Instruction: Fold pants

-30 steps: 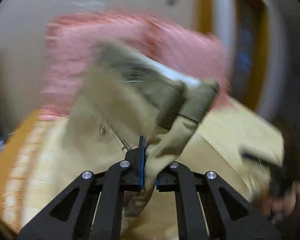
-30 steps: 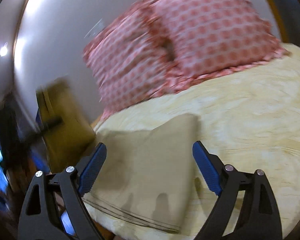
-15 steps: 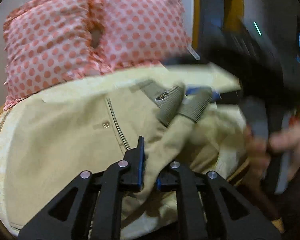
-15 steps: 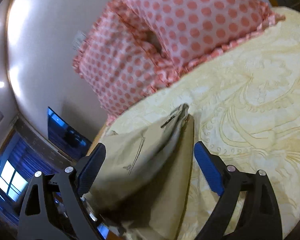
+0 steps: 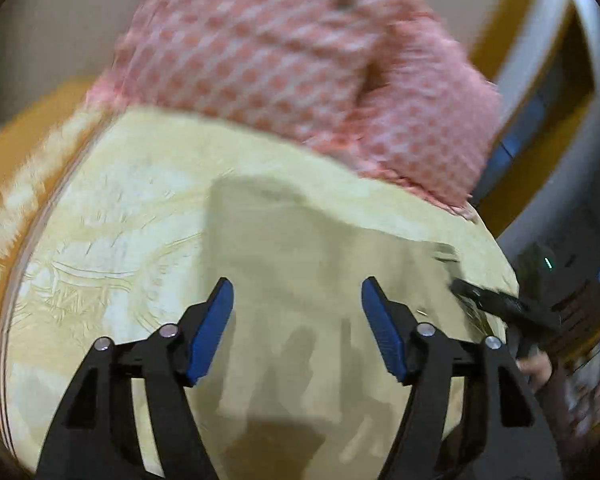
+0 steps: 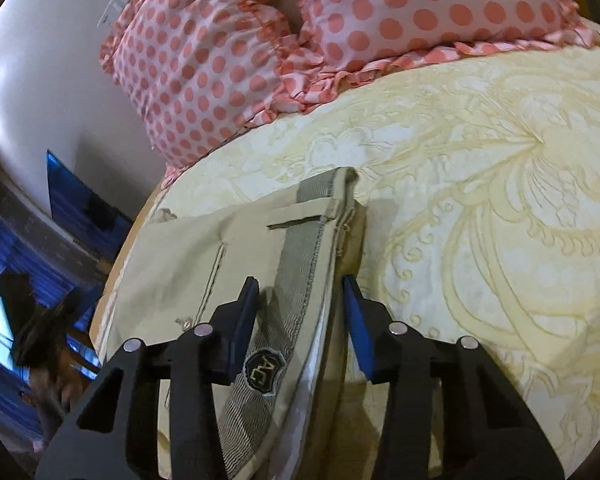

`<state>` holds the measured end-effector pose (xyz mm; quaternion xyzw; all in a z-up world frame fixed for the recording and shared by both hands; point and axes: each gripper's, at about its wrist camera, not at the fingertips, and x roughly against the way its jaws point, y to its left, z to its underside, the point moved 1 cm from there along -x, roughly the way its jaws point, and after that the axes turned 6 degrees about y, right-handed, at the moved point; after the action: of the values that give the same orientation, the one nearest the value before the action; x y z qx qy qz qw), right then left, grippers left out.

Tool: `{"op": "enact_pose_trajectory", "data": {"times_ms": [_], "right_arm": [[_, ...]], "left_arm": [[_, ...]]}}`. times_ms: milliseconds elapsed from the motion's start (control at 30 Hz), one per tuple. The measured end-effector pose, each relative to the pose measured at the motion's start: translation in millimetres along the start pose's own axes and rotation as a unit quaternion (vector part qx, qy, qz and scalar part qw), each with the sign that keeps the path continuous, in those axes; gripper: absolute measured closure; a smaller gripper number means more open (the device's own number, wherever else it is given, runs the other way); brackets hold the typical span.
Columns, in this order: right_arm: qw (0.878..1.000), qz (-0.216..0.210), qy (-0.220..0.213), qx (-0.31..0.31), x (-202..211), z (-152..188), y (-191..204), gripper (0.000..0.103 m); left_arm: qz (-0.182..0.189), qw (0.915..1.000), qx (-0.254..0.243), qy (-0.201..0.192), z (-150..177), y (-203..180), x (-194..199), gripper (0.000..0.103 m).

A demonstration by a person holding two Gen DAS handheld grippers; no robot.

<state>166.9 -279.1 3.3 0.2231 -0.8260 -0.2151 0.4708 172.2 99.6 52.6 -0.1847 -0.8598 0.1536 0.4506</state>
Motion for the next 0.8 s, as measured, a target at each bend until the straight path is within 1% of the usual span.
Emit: {"op": "enact_pose_trajectory", "data": {"times_ms": [33, 67, 133, 167, 200, 267, 300, 333, 367, 400, 433, 500, 600, 633, 700, 767, 800], "right_arm": [[1.0, -0.002, 0.004, -0.001, -1, -1, -2, 0.057], [1.0, -0.008, 0.007, -0.006, -2, -2, -4, 0.057], [0.999, -0.027, 0.01, -0.019, -4, -6, -9, 0.057], [0.999, -0.041, 0.012, -0.028, -5, -8, -13, 0.057], [0.998, -0.05, 0.012, -0.031, -5, -9, -15, 0.057], [0.998, -0.056, 0.018, -0.033, -6, -9, -19, 0.064], [0.997, -0.068, 0.023, -0.034, -7, -8, -22, 0.072], [0.994, -0.093, 0.027, -0.042, -7, -7, -25, 0.084], [0.992, -0.11, 0.029, -0.049, -8, -6, -26, 0.088], [0.989, -0.132, 0.028, -0.056, -7, -6, -28, 0.09], [0.987, -0.146, 0.026, -0.057, -5, -6, -28, 0.091], [0.986, -0.16, 0.022, -0.046, 0, -11, -22, 0.092], [0.986, -0.166, 0.01, -0.016, 6, -29, -7, 0.093], [0.987, -0.164, 0.005, -0.005, 7, -41, -4, 0.093], [0.988, -0.152, -0.008, 0.006, 8, -62, -4, 0.093], [0.99, -0.137, -0.025, 0.008, 5, -88, -11, 0.093], [0.991, -0.131, -0.033, 0.001, 4, -100, -17, 0.093]], "left_arm": [[0.004, 0.9998, 0.012, 0.018, -7, 10, -10, 0.042], [0.012, 0.999, 0.016, 0.04, -14, 18, -23, 0.042], [0.022, 0.9978, 0.006, 0.062, -16, 18, -37, 0.042], [0.026, 0.997, 0.005, 0.073, -20, 19, -45, 0.04], [0.032, 0.9966, 0.007, 0.076, -22, 21, -47, 0.036], [0.051, 0.9952, 0.018, 0.081, -27, 25, -52, 0.032], [0.061, 0.9946, 0.024, 0.081, -26, 27, -51, 0.033], [0.072, 0.9934, 0.033, 0.083, -29, 30, -55, 0.041], [0.075, 0.9925, 0.04, 0.087, -27, 32, -57, 0.051], [0.072, 0.9922, 0.042, 0.093, -28, 35, -61, 0.075], [0.088, 0.9903, 0.044, 0.098, -27, 36, -61, 0.081], [0.093, 0.9904, 0.043, 0.093, -28, 33, -58, 0.082], [0.075, 0.9939, 0.025, 0.077, -39, 21, -52, 0.083], [0.068, 0.9949, 0.017, 0.071, -46, 17, -52, 0.084], [0.053, 0.997, -0.001, 0.057, -65, 8, -55, 0.084], [0.036, 0.9985, -0.007, 0.039, -87, 3, -61, 0.085], [0.023, 0.9995, -0.01, 0.02, -105, 0, -68, 0.092]]}}
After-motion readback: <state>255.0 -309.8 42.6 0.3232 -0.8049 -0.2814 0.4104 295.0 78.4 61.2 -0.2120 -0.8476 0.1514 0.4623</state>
